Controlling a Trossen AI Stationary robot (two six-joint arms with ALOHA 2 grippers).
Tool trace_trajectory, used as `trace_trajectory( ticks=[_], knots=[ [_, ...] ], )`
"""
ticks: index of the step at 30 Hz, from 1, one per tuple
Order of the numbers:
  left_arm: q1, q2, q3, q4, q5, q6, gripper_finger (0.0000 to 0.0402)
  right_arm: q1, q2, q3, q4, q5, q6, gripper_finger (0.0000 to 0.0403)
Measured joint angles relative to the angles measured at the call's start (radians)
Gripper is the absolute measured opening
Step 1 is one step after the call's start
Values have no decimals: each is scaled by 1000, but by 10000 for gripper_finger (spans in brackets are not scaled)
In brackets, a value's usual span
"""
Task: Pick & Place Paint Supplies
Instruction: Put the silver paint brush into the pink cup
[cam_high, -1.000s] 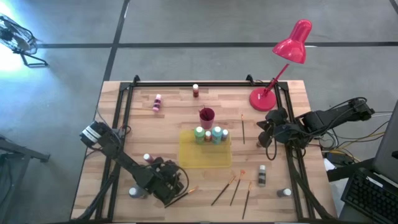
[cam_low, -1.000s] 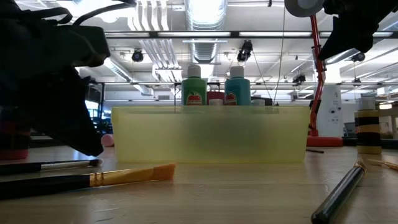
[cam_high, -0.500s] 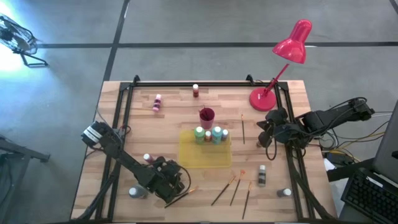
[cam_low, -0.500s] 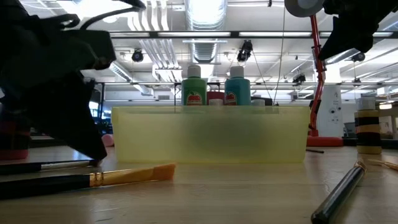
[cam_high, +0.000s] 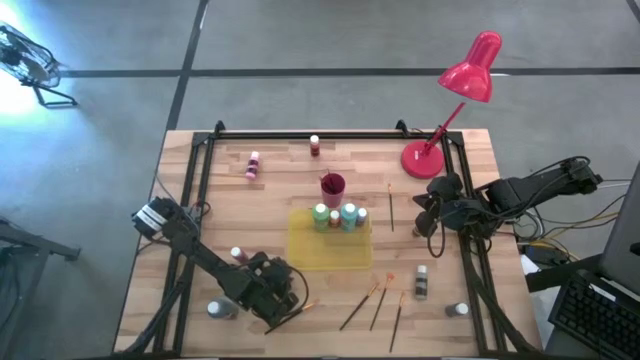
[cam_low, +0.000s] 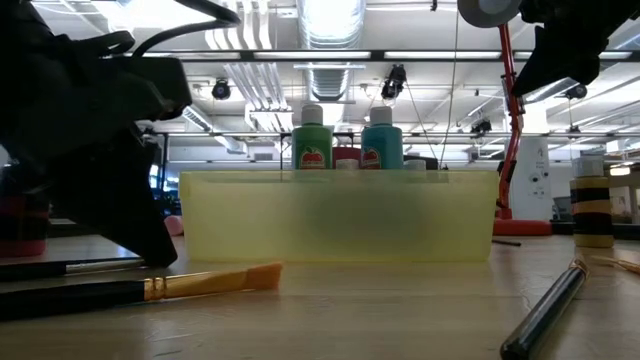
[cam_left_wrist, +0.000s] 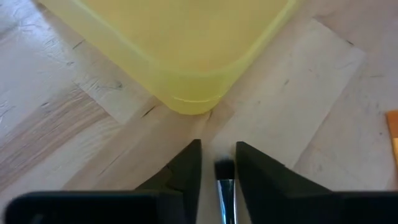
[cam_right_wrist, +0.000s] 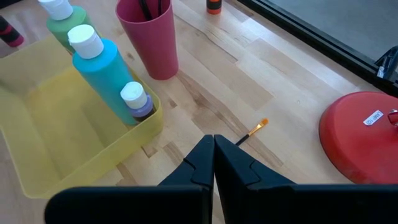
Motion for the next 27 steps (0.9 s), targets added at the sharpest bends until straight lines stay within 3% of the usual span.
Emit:
trace_trajectory(
  ticks=[6,17,27],
  knots=[
    [0,0,0,9,8,-8,11,0,0,0,0,0,0,8],
    [1,-27,-2,-1,38,-5,3,0,0,0,1,0,0,8],
    [-1,-154,-3,-5,35,50,1,0,0,0,3,0,0,8]
  ],
)
